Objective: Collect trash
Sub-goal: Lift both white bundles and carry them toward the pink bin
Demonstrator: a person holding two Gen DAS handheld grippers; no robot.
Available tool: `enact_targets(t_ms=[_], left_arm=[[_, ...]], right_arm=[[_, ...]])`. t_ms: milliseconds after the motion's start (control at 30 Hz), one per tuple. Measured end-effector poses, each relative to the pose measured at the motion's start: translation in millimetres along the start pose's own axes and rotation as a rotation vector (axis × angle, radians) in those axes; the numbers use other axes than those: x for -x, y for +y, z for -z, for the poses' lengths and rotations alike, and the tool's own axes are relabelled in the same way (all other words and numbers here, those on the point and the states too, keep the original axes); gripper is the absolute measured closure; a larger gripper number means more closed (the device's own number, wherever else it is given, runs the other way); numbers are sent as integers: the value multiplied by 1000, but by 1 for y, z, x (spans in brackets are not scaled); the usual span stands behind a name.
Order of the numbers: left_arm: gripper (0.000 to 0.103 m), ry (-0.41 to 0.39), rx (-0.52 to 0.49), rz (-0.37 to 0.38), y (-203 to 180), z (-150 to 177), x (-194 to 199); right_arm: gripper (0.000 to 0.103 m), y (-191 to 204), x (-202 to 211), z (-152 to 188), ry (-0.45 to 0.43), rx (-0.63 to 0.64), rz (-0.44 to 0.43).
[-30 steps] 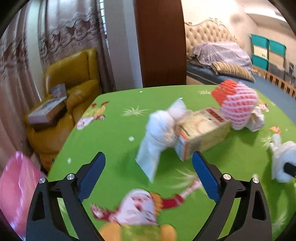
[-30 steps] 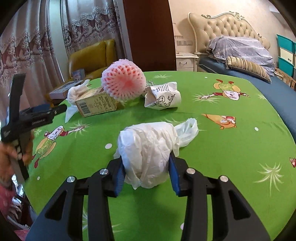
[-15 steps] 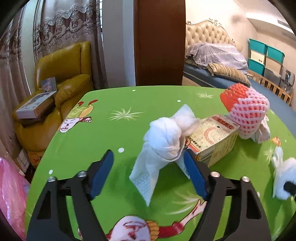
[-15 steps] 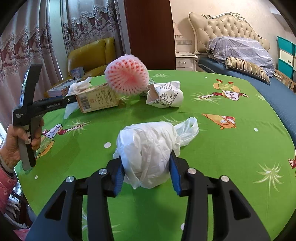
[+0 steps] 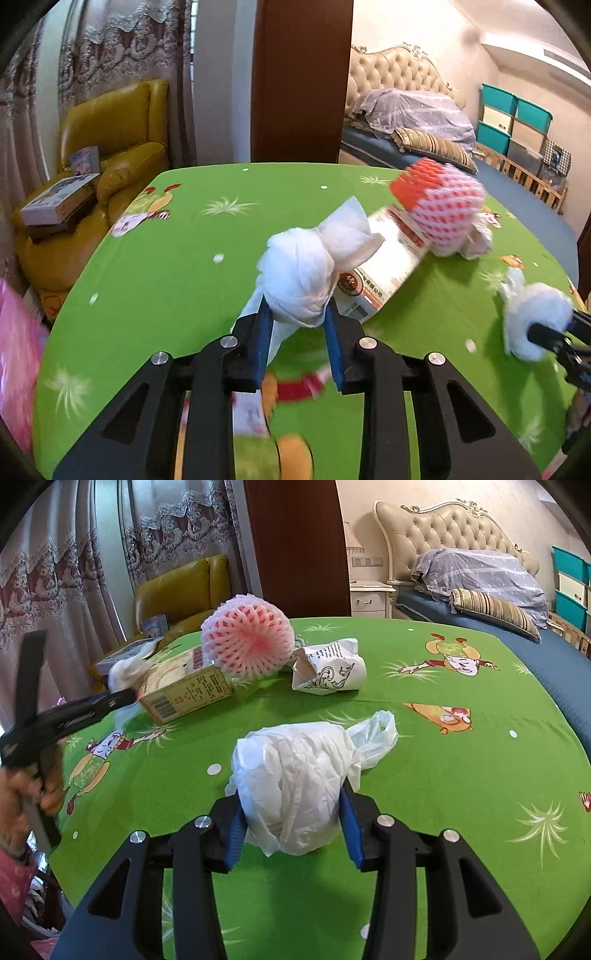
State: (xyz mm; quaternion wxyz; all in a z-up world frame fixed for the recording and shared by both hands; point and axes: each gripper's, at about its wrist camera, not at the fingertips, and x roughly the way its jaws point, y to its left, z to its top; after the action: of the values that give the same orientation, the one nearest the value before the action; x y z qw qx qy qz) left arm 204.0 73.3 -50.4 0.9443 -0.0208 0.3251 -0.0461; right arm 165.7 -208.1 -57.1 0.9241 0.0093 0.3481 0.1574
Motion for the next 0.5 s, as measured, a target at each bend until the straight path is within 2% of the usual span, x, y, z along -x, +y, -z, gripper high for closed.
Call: enact_targets(t_ms=[267,400,500], left_arm=[[76,10,60,13,-7,45,46],[76,9,25,17,-14,57,60],[76,19,-1,62,-21,65,66]], right_arm=[[60,0,-1,-1,2,7,6],[59,0,-1,-1,3,5,5],[59,1,-1,-1,5,5,6]])
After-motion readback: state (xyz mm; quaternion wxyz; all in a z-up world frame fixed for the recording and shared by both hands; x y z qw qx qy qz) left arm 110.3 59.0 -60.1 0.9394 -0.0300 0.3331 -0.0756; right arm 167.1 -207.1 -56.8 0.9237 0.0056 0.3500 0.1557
